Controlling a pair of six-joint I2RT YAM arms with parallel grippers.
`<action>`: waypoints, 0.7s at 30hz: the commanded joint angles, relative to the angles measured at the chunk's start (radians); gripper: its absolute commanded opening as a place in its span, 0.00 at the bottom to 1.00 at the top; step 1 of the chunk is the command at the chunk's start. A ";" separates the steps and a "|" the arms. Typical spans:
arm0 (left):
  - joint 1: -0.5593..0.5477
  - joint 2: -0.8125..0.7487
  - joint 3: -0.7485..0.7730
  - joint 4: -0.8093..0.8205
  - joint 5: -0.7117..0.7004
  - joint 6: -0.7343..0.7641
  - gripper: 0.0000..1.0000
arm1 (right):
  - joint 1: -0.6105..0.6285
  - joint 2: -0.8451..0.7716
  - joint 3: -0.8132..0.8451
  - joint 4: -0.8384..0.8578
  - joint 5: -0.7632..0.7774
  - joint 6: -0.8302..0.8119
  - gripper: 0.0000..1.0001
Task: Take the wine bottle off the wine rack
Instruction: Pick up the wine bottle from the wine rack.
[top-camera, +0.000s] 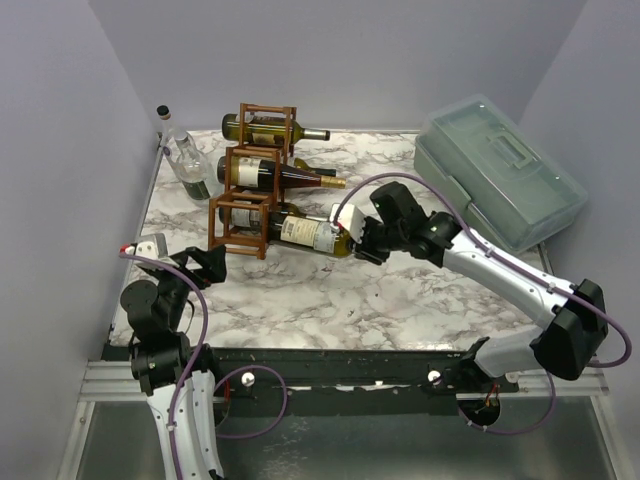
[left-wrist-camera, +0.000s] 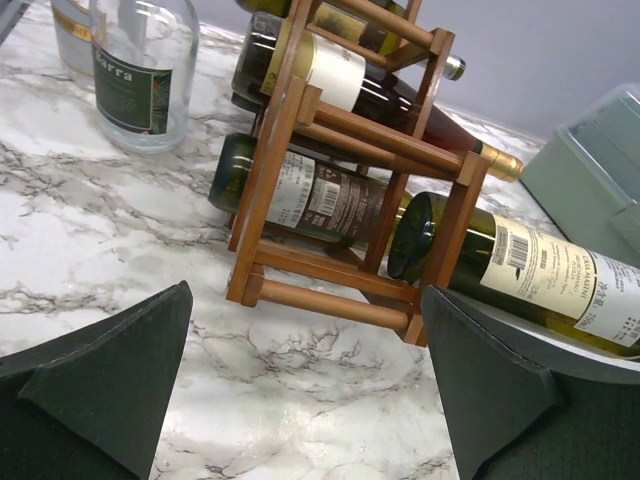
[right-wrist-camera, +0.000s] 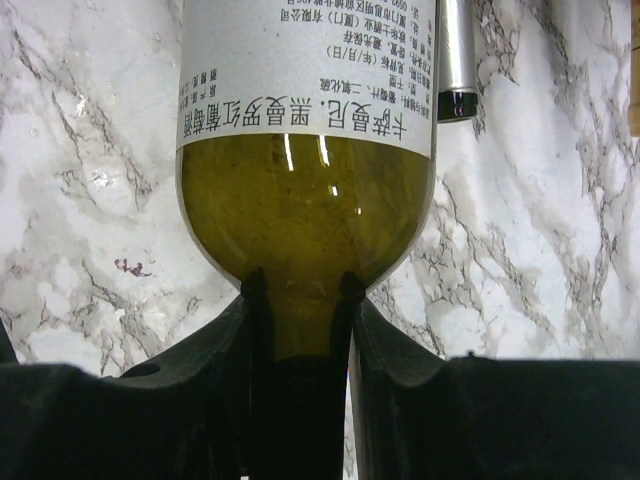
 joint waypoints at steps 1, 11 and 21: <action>0.007 0.017 -0.003 0.048 0.099 0.005 0.99 | 0.023 -0.079 -0.007 -0.021 -0.145 -0.047 0.00; 0.003 0.031 0.001 0.082 0.233 -0.015 0.99 | 0.019 -0.165 -0.049 -0.114 -0.153 -0.084 0.00; -0.010 0.044 0.010 0.091 0.330 -0.032 0.99 | 0.011 -0.223 -0.078 -0.182 -0.148 -0.124 0.00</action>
